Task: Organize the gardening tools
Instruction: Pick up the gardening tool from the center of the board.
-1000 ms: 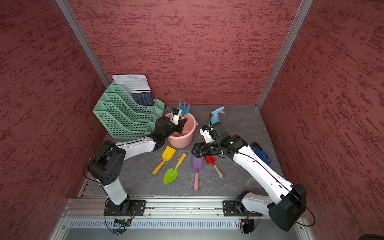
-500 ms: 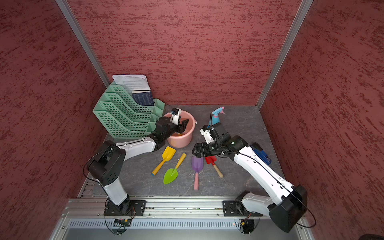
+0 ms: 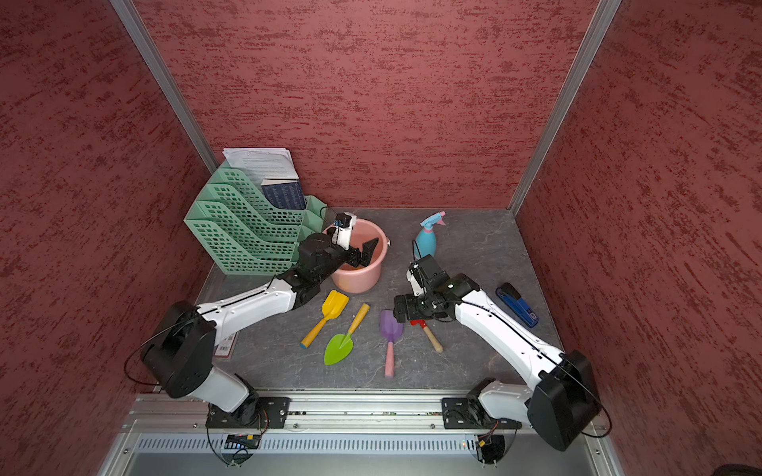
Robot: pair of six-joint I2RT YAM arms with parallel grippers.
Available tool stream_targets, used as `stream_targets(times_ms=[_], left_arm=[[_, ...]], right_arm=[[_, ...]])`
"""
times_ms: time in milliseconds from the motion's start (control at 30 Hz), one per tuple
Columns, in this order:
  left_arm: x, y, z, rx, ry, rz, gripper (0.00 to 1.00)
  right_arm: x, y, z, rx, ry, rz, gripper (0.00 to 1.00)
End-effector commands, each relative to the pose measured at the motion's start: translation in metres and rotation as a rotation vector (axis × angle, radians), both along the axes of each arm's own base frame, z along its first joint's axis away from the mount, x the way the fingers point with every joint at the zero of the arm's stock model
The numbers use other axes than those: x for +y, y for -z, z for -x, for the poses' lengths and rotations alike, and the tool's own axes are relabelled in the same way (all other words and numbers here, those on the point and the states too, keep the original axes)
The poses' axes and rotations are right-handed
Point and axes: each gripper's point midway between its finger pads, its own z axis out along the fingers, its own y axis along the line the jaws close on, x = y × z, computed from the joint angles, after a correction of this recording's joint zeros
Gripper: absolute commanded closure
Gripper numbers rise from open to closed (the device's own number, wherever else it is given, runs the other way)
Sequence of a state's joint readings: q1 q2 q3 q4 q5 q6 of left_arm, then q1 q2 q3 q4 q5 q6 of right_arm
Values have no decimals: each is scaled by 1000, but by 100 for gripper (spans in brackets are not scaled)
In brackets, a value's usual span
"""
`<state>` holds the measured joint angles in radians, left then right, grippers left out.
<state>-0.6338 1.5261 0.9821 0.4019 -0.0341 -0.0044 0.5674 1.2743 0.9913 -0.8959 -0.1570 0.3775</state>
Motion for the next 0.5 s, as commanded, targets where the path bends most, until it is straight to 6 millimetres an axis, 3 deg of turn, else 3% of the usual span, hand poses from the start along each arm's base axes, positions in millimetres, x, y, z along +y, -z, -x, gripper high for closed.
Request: stream_targets(times_ms=[0, 200, 333, 467], left_arm=[[9, 5, 24, 62, 12, -24, 0], [20, 2, 79, 172, 84, 2, 0], [36, 4, 109, 230, 92, 48, 0], [51, 4, 126, 255, 73, 80, 0]], right_arm=[[-21, 20, -2, 31, 85, 94, 1], [-33, 50, 1, 89, 101, 168, 3], [-36, 67, 2, 116, 101, 202, 11], [-44, 90, 5, 162, 104, 267, 22]])
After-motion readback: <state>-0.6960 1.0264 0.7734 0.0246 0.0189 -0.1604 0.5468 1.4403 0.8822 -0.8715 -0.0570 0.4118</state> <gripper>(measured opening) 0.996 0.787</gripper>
